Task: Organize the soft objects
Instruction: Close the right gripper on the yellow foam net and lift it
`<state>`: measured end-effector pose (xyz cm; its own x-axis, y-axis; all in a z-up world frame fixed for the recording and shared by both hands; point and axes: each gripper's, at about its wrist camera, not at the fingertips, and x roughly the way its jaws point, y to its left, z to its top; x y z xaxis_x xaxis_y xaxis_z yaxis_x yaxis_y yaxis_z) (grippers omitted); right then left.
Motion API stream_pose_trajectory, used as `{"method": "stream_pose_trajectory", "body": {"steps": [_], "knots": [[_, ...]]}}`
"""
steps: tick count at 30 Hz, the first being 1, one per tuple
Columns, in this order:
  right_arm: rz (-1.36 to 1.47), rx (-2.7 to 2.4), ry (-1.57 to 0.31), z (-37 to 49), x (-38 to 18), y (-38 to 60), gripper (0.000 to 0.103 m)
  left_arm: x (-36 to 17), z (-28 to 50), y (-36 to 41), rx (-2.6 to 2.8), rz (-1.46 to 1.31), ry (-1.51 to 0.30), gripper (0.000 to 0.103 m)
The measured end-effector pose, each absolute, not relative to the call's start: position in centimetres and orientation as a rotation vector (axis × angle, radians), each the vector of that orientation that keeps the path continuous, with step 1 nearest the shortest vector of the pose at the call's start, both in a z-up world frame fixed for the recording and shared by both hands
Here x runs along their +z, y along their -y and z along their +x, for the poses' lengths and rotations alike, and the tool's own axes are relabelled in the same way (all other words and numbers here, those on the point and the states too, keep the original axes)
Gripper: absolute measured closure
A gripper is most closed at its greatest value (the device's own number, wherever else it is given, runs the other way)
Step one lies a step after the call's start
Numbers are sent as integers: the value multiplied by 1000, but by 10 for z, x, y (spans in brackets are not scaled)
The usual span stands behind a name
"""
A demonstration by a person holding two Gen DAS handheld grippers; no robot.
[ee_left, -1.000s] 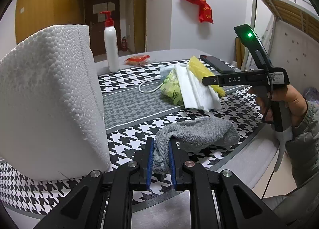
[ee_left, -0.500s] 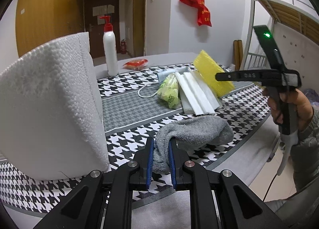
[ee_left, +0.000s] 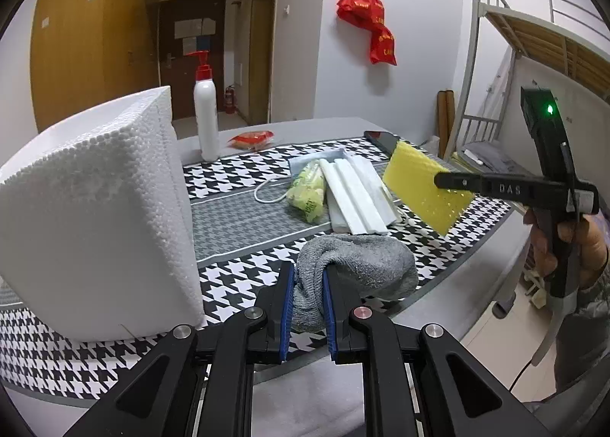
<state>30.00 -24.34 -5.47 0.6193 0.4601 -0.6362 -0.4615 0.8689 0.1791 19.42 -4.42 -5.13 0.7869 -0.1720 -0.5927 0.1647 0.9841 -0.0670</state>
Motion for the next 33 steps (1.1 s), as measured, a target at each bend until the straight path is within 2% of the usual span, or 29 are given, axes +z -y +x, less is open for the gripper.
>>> {"method": "stream_pose_trajectory", "body": {"steps": [8,10,12,13,14,21,25,26,27,28,33], "knots": [[-79,498,-774,292,-76,242,89,-54,198,49,-181,-13,-652,88],[-77,501,-780,295,-78,242,84,-55,198,50,-179,-13,-653,88],[-81,494,-780,298,-80,241,63,-55,197,51,-179,-12,-655,88],[-78,496,-782,299,-81,241,59,-56,198,51,-179,-11,-657,88],[-74,501,-785,299,-82,241,57,-56,198,51,-177,-9,-659,88],[-94,513,-807,300,-92,231,56,-60,202,53,-179,-7,-673,88],[-103,503,-806,302,-97,232,57,-61,204,54,-186,-7,-675,88],[-95,497,-802,303,-98,233,61,-62,205,53,-192,-11,-678,88],[-76,496,-799,304,-98,235,85,-62,205,53,-195,-14,-681,88],[-54,501,-803,305,-99,238,91,-63,207,53,-202,-17,-688,88],[20,531,-774,298,-88,243,91,-58,212,50,-219,-43,-686,88]]}}
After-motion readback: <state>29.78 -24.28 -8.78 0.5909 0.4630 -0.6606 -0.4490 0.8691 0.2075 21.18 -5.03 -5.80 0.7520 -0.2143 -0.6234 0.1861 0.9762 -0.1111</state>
